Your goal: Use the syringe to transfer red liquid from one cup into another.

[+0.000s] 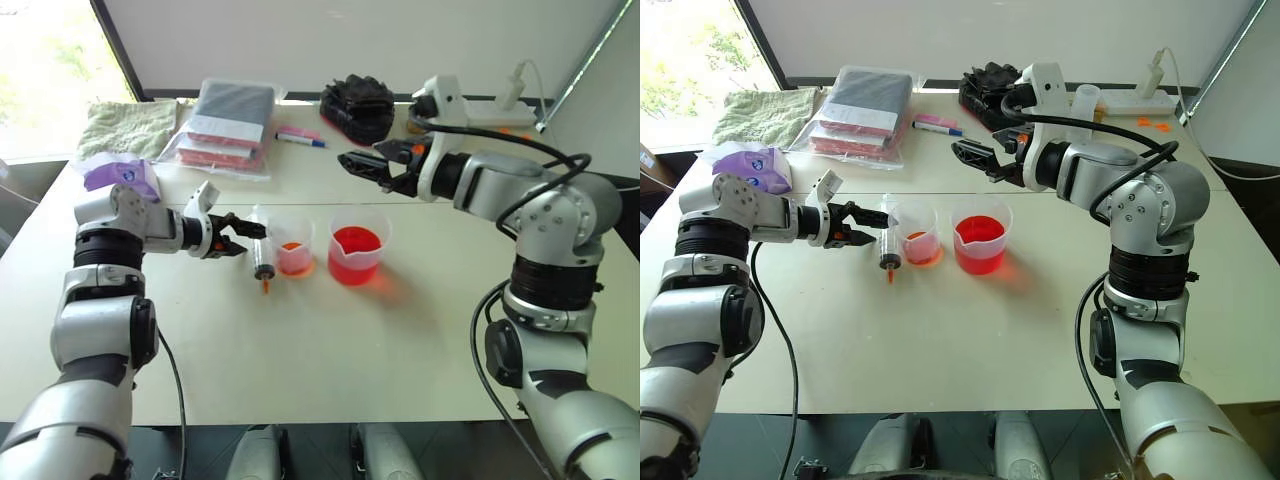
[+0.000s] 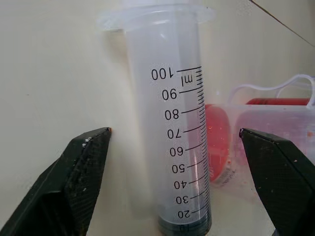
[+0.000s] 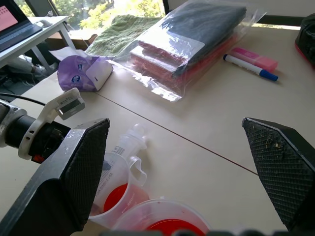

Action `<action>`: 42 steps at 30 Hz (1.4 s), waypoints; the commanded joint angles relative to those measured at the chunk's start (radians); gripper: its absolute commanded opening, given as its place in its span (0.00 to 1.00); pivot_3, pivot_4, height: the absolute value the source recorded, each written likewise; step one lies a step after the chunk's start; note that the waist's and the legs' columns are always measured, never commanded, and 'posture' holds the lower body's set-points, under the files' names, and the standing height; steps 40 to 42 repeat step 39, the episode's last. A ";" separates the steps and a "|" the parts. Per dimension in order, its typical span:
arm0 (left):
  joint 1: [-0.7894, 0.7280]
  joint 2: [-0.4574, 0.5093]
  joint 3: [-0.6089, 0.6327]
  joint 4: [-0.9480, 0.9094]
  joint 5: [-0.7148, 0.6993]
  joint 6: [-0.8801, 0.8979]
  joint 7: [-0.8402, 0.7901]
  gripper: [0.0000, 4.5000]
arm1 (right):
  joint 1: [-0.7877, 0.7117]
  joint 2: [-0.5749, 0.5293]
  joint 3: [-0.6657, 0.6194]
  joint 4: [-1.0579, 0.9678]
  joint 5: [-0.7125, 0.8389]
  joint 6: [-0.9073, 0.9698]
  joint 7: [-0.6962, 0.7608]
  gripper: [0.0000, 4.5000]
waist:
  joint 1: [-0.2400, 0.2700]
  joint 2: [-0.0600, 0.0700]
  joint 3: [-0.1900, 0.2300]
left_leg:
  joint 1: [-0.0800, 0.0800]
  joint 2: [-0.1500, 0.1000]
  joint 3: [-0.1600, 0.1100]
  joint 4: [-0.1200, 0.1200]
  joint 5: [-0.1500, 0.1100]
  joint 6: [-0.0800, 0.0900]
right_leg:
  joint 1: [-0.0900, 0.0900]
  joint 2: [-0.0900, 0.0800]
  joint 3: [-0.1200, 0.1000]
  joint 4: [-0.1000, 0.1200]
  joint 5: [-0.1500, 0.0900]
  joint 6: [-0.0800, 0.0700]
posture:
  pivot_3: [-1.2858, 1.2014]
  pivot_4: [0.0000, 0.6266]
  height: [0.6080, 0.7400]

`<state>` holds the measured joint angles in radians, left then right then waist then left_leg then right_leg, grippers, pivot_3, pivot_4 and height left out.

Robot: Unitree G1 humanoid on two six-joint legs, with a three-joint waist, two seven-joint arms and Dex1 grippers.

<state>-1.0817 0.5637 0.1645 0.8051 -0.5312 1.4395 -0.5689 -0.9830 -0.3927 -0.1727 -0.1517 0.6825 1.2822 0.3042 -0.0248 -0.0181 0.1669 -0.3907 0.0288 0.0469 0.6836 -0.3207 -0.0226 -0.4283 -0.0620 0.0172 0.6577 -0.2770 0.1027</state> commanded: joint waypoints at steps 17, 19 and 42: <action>0.126 0.170 0.069 -0.498 -0.119 0.079 -0.136 0.99 | 0.108 -0.214 0.019 -0.092 0.054 -0.027 0.251 1.00 | 0.003 -0.001 0.000 | -0.003 0.001 -0.001 0.000 0.001 -0.001 | -0.002 -0.002 0.000 0.003 0.000 0.000 | 0.52 0.24 1.00; 0.167 0.195 0.086 -0.590 -0.150 0.065 -0.162 0.99 | 0.150 -0.284 0.024 -0.125 0.071 -0.046 0.330 1.00 | 0.006 -0.001 0.000 | -0.003 0.001 0.000 0.000 0.000 0.000 | -0.002 -0.002 0.001 0.002 0.000 0.000 | 0.52 0.24 1.00; 0.657 0.507 0.250 -1.072 -0.356 -0.191 -0.487 0.99 | 0.366 -0.648 0.102 -0.157 0.051 -0.327 0.830 1.00 | 0.012 -0.001 0.001 | -0.001 0.003 0.000 0.000 -0.002 0.004 | 0.002 0.000 0.001 -0.008 0.000 -0.001 | 0.52 0.24 1.00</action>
